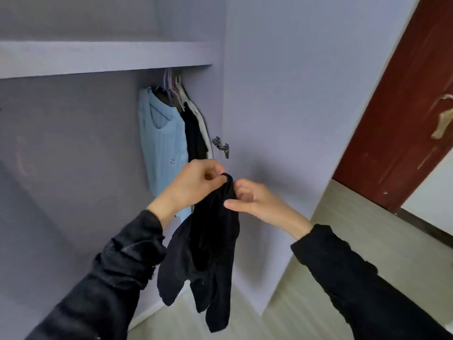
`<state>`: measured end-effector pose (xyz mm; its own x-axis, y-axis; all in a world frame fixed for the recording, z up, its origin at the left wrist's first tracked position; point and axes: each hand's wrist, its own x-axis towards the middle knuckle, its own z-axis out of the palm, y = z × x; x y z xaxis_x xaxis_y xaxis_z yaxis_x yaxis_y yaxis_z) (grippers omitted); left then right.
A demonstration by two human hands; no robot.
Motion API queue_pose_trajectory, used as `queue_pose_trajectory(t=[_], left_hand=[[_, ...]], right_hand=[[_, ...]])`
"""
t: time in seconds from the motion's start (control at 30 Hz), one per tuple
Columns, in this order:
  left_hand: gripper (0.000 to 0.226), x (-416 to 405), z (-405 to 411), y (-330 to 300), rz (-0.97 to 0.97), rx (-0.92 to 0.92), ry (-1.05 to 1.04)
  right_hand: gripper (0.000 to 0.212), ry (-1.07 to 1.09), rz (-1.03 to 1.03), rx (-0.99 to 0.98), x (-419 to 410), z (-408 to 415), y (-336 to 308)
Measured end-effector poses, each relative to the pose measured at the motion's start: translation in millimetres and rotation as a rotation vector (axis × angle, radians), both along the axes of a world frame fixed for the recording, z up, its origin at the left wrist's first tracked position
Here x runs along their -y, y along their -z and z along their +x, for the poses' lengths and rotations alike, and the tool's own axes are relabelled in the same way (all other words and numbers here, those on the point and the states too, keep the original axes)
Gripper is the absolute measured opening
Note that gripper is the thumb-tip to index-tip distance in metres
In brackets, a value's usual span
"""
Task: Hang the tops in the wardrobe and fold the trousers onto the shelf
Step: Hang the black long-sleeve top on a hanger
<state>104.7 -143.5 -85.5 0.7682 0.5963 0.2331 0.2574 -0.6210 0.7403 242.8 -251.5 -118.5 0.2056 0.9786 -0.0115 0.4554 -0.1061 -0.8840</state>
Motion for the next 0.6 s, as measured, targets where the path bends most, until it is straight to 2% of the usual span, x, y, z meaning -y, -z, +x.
queue_pose_trajectory(t=[0.07,0.17,0.2,0.3,0.4,0.5,0.6], left_hand=[[0.005,-17,-9,-2,0.022,0.007,-0.086],[0.017,-41,-24,-2,0.009,-0.013,-0.153],[0.014,-54,-30,-1,-0.004,-0.045,-0.196],[0.006,-80,-46,11,-0.050,-0.199,-0.275],[0.012,-102,-67,34,0.002,-0.260,-0.475],[0.009,-114,-94,50,0.052,-0.261,-0.692],[0.014,-127,-119,59,0.062,-0.290,-0.813]], right_hand=[[0.030,-0.016,0.091,0.087,-34,-9,4],[0.019,0.037,0.219,0.249,-67,-12,2],[0.013,0.008,0.251,0.290,-85,-9,-1],[0.018,-0.057,0.289,0.391,-126,-3,-12],[0.020,-0.122,0.293,0.420,-167,-8,-19],[0.020,-0.139,0.303,0.373,-190,-14,-18],[0.021,-0.134,0.305,0.359,-213,-19,-15]])
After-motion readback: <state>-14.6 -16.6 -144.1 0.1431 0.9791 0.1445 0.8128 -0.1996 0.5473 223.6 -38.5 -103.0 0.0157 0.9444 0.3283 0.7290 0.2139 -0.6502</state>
